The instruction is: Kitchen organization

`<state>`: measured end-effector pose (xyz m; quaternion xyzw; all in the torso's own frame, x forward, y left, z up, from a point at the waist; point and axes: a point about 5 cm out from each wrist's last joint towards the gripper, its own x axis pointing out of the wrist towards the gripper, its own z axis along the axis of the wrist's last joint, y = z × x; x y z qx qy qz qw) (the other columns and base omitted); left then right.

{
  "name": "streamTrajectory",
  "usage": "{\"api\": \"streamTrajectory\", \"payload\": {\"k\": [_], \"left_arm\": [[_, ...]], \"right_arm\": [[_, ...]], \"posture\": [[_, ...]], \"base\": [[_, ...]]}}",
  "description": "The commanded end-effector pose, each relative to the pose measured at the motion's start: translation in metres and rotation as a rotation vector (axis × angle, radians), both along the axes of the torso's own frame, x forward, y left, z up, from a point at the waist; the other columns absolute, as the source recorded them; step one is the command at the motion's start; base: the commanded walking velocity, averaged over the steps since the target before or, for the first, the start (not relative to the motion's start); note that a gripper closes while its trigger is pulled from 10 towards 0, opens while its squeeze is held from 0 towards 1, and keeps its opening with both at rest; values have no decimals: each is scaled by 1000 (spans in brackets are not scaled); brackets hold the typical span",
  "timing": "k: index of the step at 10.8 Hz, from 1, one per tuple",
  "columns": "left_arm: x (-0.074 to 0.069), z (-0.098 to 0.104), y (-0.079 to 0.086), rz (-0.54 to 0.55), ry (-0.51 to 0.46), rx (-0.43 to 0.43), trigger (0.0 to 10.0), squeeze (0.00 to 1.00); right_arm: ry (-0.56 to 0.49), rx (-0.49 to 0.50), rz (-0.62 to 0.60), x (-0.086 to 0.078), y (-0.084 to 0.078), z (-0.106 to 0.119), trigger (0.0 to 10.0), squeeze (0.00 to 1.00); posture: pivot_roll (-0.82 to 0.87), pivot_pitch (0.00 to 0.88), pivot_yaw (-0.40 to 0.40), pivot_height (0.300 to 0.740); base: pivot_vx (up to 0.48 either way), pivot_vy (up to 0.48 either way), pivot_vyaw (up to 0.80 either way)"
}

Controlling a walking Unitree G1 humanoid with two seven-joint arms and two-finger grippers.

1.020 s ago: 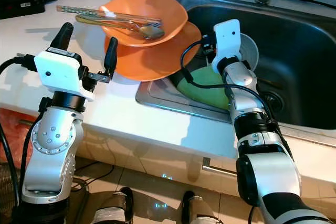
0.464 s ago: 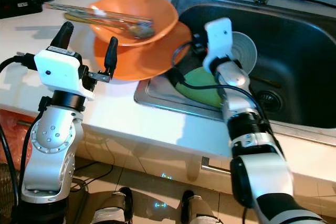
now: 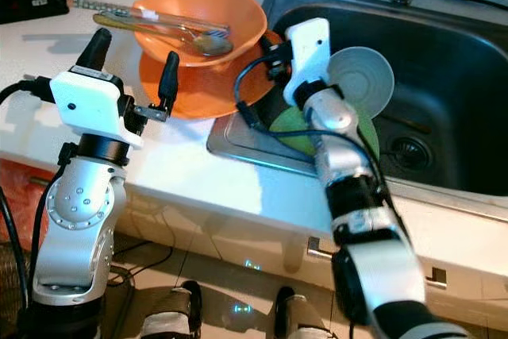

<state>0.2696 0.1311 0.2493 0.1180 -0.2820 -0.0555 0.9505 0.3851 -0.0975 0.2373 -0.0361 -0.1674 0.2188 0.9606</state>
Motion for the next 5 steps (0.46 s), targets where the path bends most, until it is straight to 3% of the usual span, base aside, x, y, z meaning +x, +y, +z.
{"api": "streamTrajectory", "payload": {"k": [1,5], "left_arm": [[-3,3,-3,-22,-15,0,10000,0],[-3,3,-5,-33,-14,-6,10000,0]], "right_arm": [[12,12,11,-3,1,-2,10000,0],[-20,37,-103,-2,-26,9,10000,0]], "posture": [[214,248,-42,740],[207,243,-39,740]], "base": [[0,0,0],[0,0,0]]}}
